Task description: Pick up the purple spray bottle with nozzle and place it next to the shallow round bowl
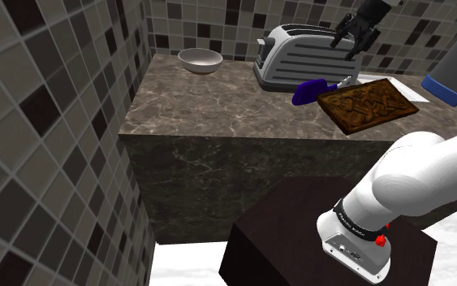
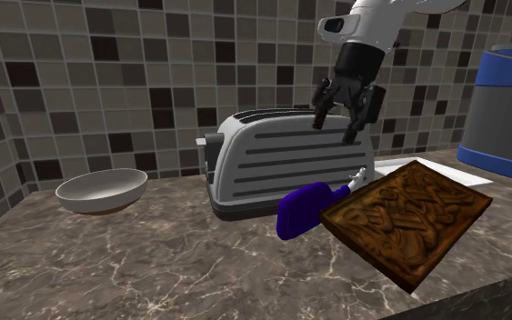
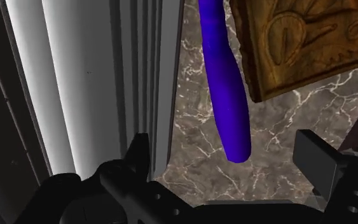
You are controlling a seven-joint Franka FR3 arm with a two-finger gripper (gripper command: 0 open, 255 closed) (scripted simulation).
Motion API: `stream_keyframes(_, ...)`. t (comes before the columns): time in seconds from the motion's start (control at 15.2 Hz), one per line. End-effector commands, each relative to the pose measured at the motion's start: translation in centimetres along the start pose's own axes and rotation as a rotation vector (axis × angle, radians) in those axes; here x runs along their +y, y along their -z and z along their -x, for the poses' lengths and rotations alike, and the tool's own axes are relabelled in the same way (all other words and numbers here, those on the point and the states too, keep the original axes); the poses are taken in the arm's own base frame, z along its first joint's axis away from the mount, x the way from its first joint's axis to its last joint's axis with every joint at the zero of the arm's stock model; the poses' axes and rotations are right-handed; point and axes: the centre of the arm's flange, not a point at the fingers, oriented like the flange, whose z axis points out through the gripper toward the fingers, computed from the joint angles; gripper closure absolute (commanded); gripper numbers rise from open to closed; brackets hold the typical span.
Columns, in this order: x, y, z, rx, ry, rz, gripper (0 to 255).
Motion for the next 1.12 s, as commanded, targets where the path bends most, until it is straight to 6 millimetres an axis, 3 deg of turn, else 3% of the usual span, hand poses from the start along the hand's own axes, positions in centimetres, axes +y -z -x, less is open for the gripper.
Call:
stream_keyframes(0.0, -0.7, -2.4, 0.8, 0.004, 0.084, -0.003, 0)
stream_keyframes(0.26, -1.9, -7.0, 2.4, 0.011, 0.237, -0.01, 0)
stream_keyframes(0.73, -2.0, -10.7, 2.4, 0.011, 0.237, -0.01, 0)
stream_keyframes(1.06, -2.0, -11.0, 2.4, 0.011, 0.237, -0.01, 0)
